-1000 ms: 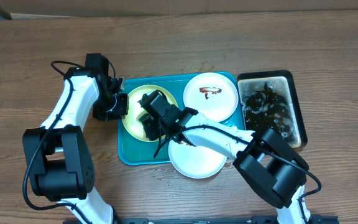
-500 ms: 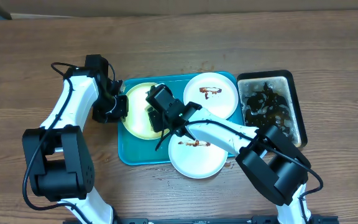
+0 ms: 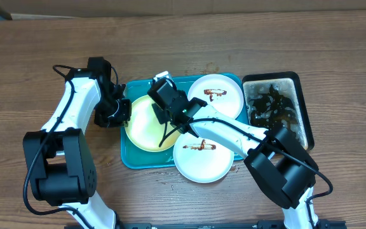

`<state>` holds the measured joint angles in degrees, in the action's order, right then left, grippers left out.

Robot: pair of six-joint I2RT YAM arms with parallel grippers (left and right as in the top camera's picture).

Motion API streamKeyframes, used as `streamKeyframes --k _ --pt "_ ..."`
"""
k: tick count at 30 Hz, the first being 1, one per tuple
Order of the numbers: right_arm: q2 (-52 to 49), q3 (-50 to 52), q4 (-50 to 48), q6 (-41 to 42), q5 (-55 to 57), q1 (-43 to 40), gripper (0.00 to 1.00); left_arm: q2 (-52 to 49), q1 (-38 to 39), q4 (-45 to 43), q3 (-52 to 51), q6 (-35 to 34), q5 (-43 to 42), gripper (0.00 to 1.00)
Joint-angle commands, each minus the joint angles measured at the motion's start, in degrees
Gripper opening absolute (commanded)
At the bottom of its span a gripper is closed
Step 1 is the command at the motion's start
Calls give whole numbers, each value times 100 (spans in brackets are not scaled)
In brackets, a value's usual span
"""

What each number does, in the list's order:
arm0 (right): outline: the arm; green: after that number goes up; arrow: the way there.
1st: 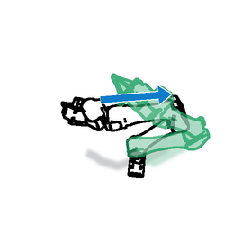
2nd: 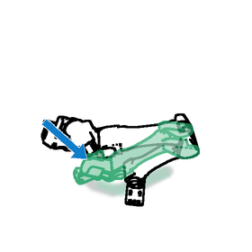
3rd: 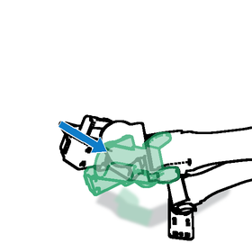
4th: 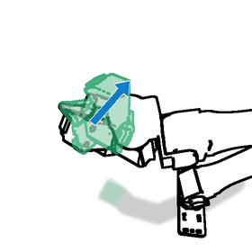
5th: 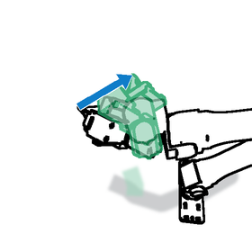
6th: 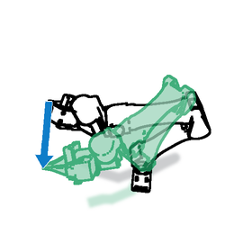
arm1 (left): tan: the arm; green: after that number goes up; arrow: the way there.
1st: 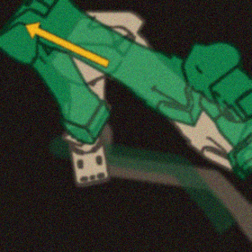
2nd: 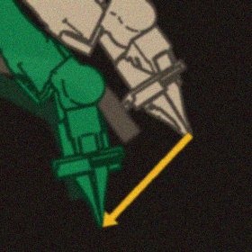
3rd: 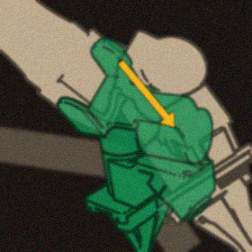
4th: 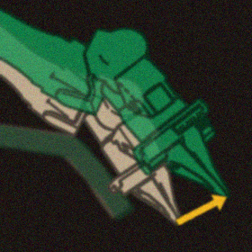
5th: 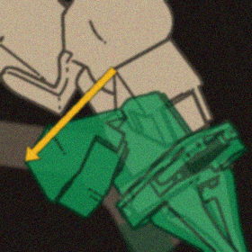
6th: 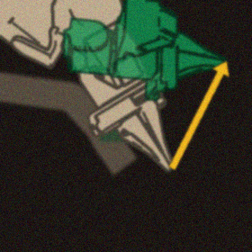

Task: Clean dirty plates on tray and stack at the side
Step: 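Scrub the yellow plate with the sponge while the left gripper holds it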

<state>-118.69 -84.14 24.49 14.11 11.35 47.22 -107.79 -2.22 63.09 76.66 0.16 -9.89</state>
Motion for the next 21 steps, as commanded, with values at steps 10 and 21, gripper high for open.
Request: streamKeyframes --k 10,21 --pt "-13 -146 562 -243 -892 0 4 120 55 -4 96 72 -66 4" --pt "1145 -151 284 -50 -892 -459 4 120 55 -22 96 72 -66 4"
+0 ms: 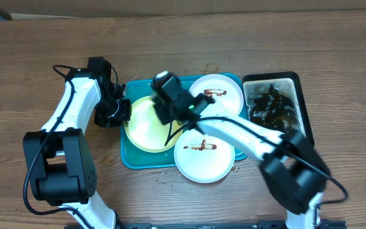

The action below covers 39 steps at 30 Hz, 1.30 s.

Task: Clean dirty plates on tray and stack at the side
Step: 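Scrub the yellow plate with the sponge while the left gripper holds it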

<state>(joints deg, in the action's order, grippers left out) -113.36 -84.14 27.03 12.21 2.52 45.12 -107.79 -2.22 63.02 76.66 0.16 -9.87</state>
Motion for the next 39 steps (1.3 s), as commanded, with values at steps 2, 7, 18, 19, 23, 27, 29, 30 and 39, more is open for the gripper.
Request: streamKeyframes --k 2,7,18,19,23,27,29,30,39 --pt "728 -151 313 151 -9 -422 4 120 55 -35 96 72 -68 4" --pt "737 -142 1069 149 -37 -730 4 120 55 -66 96 68 -72 4" --pt "485 -133 761 -323 -901 -573 4 120 55 -48 96 68 -74 4" --pt "409 -133 732 -409 -994 -562 4 120 55 -44 96 68 -74 4" --pt "37 -133 605 -804 -1523 -560 4 120 55 -44 96 66 -76 4" --pt "-334 -133 280 -807 -1679 -560 4 120 55 -44 96 68 -192 4" --pt "-483 -133 116 -748 -1685 -557 4 120 55 -46 96 66 -251 4" --pt "-549 -133 48 -750 -1711 -553 4 120 55 -46 96 66 -249 4" --pt "-848 -133 -431 -133 -1108 -544 4 120 55 -42 96 70 -249 4"
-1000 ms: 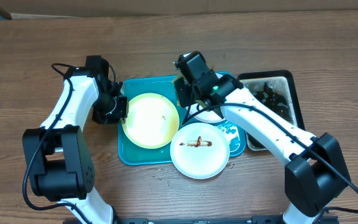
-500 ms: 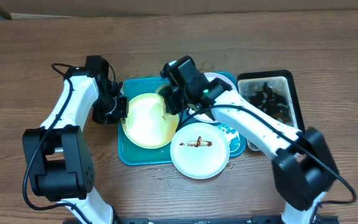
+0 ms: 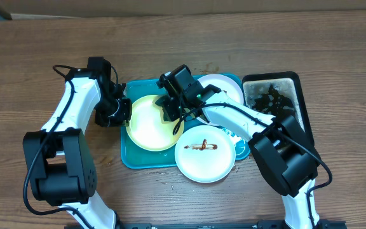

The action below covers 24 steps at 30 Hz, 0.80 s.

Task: Clean dirty plates on tray and stack at the side
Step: 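Scrub the yellow plate with the sponge while the left gripper holds it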

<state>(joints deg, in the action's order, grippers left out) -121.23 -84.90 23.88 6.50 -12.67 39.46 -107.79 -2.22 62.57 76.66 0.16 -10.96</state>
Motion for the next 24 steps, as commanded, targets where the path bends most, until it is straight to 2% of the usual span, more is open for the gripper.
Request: streamKeyframes --k 1,6,12,19,24 --pt "-92 -57 -129 728 625 22 4 120 55 15 96 68 -140 4" --pt "-127 -57 -48 1915 748 24 4 120 55 26 96 68 -138 4" --pt "-127 -57 221 1858 -402 33 4 120 55 24 96 70 -136 4" --pt "-127 -57 1152 1860 -433 33 4 120 55 13 96 70 -133 4" --pt "-127 -57 1346 1744 -573 33 4 120 55 -4 96 68 -136 4"
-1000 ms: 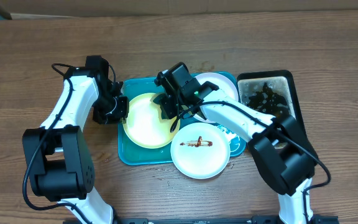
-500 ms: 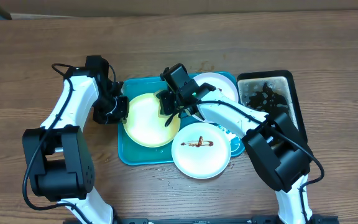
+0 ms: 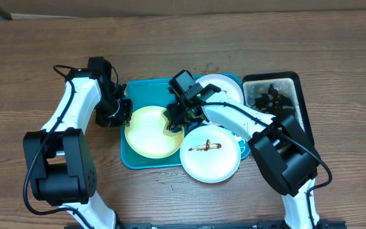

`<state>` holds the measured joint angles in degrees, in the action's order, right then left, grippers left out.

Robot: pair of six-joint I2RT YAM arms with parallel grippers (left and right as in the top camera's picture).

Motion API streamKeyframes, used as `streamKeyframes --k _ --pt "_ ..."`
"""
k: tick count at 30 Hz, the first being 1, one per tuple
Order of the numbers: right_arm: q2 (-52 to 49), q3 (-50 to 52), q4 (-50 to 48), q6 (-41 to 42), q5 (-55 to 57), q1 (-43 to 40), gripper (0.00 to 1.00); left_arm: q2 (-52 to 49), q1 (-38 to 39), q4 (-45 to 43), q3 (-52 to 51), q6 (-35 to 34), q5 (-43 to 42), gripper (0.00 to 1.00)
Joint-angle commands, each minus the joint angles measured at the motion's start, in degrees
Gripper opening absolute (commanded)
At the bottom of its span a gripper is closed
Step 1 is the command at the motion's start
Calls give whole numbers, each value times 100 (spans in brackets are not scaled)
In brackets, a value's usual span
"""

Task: Clean dirty plates on tray and stack at the side
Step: 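Scrub the yellow plate with the sponge while the left gripper holds it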

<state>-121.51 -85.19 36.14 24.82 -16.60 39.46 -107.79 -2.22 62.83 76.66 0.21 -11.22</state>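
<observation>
A yellow plate point(image 3: 150, 133) lies in the left half of the teal tray point(image 3: 140, 88). My right gripper point(image 3: 173, 121) is down at the plate's right rim, and its fingers look closed on that rim. A white plate point(image 3: 211, 156) with a brown smear overlaps the tray's front right corner. A second white plate point(image 3: 226, 89) sits at the tray's back right, partly hidden under the right arm. My left gripper point(image 3: 122, 111) rests at the tray's left rim, next to the yellow plate. Its jaw state does not show.
A black bin point(image 3: 300, 108) holding dark scraps stands right of the tray. The wooden table point(image 3: 335, 51) extends all around. Both arm bases stand near the front edge.
The right gripper has moved a little right and toward the front. The yellow plate now lies nearer the tray's front, and the smeared white plate sits slightly further right. The left arm has not moved.
The right gripper first hovered over the yellow plate's back right part, then above its back edge, then at its upper right rim. Now it is low at the right rim and the plate has shifted forward. The left gripper stayed at the tray's left rim throughout.
</observation>
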Motion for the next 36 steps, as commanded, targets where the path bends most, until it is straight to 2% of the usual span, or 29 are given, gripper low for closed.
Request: streamKeyframes --k 1,3,8,9,16,21,25,29,36 --pt "-98 -28 118 -256 -361 33 4 120 55 -31 96 63 -109 4" --pt "-98 -28 120 -529 -752 33 4 120 55 -31 96 63 -111 4" --pt "-98 -28 -57 -540 -940 33 4 120 55 -94 96 59 -212 4" --pt "-98 -28 -203 -535 -894 33 8 120 55 -111 96 61 -289 4" --pt "-98 -28 -1397 -470 -647 42 11 120 55 -160 96 61 -643 4" --pt "-98 -28 -820 -603 -787 155 11 120 55 -162 96 63 -638 4" --pt "-98 -28 -236 -726 750 195 6 120 55 -162 96 63 -638 4" --pt "-98 -31 -472 -684 1912 111 6 120 55 -122 96 63 -638 4" --pt "-98 -39 -1637 -684 2107 59 6 120 55 -46 96 66 -638 4"
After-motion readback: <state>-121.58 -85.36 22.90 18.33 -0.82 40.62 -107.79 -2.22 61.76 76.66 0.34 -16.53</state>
